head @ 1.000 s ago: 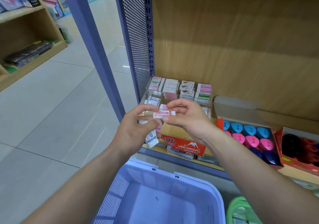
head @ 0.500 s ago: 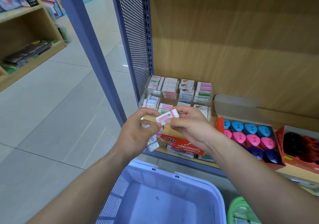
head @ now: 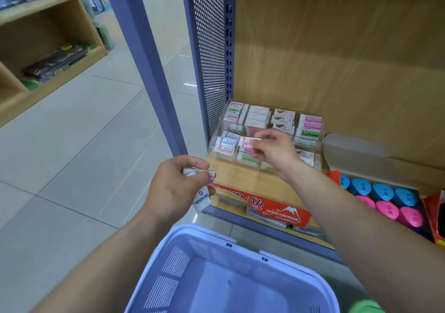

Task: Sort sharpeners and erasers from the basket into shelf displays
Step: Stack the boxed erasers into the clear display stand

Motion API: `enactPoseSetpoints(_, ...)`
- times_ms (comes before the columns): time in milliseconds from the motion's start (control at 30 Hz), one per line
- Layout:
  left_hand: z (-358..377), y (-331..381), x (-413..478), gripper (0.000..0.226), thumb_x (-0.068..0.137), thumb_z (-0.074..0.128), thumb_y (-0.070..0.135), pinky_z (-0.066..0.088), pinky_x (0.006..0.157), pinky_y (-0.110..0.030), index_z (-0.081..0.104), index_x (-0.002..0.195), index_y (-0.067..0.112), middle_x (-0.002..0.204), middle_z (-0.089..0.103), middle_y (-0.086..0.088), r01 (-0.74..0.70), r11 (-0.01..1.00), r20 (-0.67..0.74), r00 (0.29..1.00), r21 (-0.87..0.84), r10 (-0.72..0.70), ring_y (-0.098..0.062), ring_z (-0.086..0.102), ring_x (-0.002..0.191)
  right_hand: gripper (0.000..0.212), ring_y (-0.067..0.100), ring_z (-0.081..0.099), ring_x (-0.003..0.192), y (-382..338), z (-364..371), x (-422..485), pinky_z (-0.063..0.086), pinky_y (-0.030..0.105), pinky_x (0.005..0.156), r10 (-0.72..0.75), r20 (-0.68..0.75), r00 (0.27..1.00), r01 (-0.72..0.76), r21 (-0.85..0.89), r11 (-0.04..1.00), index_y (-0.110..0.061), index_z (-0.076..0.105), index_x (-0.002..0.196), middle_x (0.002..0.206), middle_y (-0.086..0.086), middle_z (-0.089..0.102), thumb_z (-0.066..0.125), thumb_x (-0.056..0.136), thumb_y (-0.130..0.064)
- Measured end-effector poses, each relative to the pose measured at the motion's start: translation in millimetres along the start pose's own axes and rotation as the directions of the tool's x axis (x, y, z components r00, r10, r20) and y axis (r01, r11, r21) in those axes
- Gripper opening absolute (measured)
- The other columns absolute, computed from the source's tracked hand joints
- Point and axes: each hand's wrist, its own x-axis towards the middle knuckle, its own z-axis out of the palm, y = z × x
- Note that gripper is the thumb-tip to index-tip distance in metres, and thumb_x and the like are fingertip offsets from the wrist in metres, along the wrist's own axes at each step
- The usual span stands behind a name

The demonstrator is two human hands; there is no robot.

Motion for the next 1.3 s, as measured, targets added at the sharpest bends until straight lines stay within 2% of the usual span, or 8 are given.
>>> enactPoseSetpoints(100, -3.6, -0.5, 4.7, 0.013, 0.085, 0.075, 0.000, 0.049, 0.046, -0.020, 0.069, 0.097, 0.003, 0.077, 0.074, -0.013, 0.004, 1.000, -0.019, 1.000, -0.029, -0.004, -0.023, 0.074, 0.060, 0.019, 0.026, 0.075, 0.090, -2.0, 18.2, 29.5, 0.062, 0.031, 0.080, -0.022, -0.056, 0.998, 0.022, 0.005, 1.000, -0.012, 0.069, 0.097, 0.104, 0.009, 0.068, 0.064, 0.092, 0.005)
enactPoseSetpoints(300, -2.7, -4.4, 13.4, 0.012, 0.087, 0.072, -0.003, 0.041, 0.040, -0.012, 0.068, 0.098, -0.001, 0.075, 0.069, -0.014, 0.001, 0.999, -0.008, 1.000, -0.049, -0.001, -0.006, 0.061, 0.044, 0.010, 0.013, 0.072, 0.061, 6.1, 50.0, 76.9, 0.064, 0.034, 0.067, -0.082, -0.159, 0.984, 0.043, -0.239, 0.970, -0.012, 0.071, 0.095, 0.083, 0.008, 0.075, 0.071, 0.088, -0.004)
enactPoseSetpoints(433, -3.0, -7.9, 18.5, 0.011, 0.088, 0.071, -0.003, 0.039, 0.039, -0.010, 0.068, 0.098, 0.000, 0.073, 0.067, -0.013, 0.002, 0.999, -0.019, 1.000, -0.041, -0.003, -0.003, 0.057, 0.041, 0.019, 0.022, 0.073, 0.077, 22.0, 59.7, 94.4, 0.062, 0.039, 0.075, -0.292, -0.123, 0.948, 0.177, -0.557, 0.811, -0.016, 0.073, 0.104, 0.093, 0.002, 0.075, 0.074, 0.086, -0.024)
enactPoseSetpoints(600, -4.9, -8.3, 19.1, 0.009, 0.088, 0.072, 0.001, 0.041, 0.042, -0.011, 0.068, 0.096, 0.003, 0.075, 0.068, -0.012, 0.001, 1.000, -0.016, 1.000, -0.015, -0.001, -0.003, 0.060, 0.044, 0.022, 0.018, 0.066, 0.085, 22.8, 49.0, 80.7, 0.056, 0.032, 0.075, -0.488, -0.118, 0.865, 0.283, -0.688, 0.668, -0.014, 0.070, 0.110, 0.093, 0.000, 0.071, 0.071, 0.092, -0.025)
enactPoseSetpoints(767, -7.9, -9.2, 19.9, 0.012, 0.088, 0.072, 0.003, 0.053, 0.047, -0.023, 0.068, 0.099, 0.008, 0.076, 0.075, -0.009, 0.051, 0.993, -0.039, 0.998, -0.108, -0.055, -0.018, 0.073, 0.060, 0.012, 0.003, 0.066, 0.076, 9.3, 39.5, 15.9, 0.057, 0.025, 0.074, -0.413, 0.017, 0.910, 0.369, -0.484, 0.793, -0.020, 0.073, 0.101, 0.087, -0.011, 0.071, 0.063, 0.097, -0.016)
enactPoseSetpoints(933, -1.4, -1.4, 13.7, 0.012, 0.092, 0.068, 0.005, 0.062, 0.064, -0.034, 0.070, 0.101, 0.011, 0.074, 0.075, -0.006, 0.052, 0.982, -0.038, 0.997, -0.182, -0.060, -0.022, 0.075, 0.069, 0.004, 0.023, 0.069, 0.066, -5.9, 39.6, -97.4, 0.058, 0.037, 0.062, -0.206, 0.232, 0.951, 0.223, -0.049, 0.974, -0.012, 0.068, 0.094, 0.081, 0.005, 0.071, 0.068, 0.093, -0.009)
enactPoseSetpoints(1100, 12.9, 8.5, -5.5, 0.006, 0.092, 0.069, 0.010, 0.054, 0.065, -0.031, 0.072, 0.097, 0.012, 0.085, 0.074, -0.008, 0.009, 0.977, 0.039, 0.999, -0.211, -0.001, -0.020, 0.068, 0.072, 0.038, 0.018, 0.069, 0.063, -16.4, 32.1, -143.4, 0.059, 0.031, 0.063, -0.212, 0.197, 0.957, 0.233, -0.091, 0.968, -0.016, 0.064, 0.095, 0.087, 0.005, 0.066, 0.090, 0.069, -0.009)
enactPoseSetpoints(1300, 25.0, 16.3, -26.9, 0.001, 0.089, 0.074, 0.017, 0.053, 0.068, -0.032, 0.073, 0.090, 0.017, 0.084, 0.074, -0.006, -0.029, 0.978, 0.068, 0.997, -0.208, 0.044, -0.021, 0.067, 0.074, 0.038, 0.023, 0.070, 0.071, -22.7, 17.4, -172.6, 0.063, 0.039, 0.071, -0.191, 0.199, 0.961, 0.197, -0.014, 0.980, -0.013, 0.064, 0.094, 0.094, 0.013, 0.067, 0.089, 0.069, 0.000)
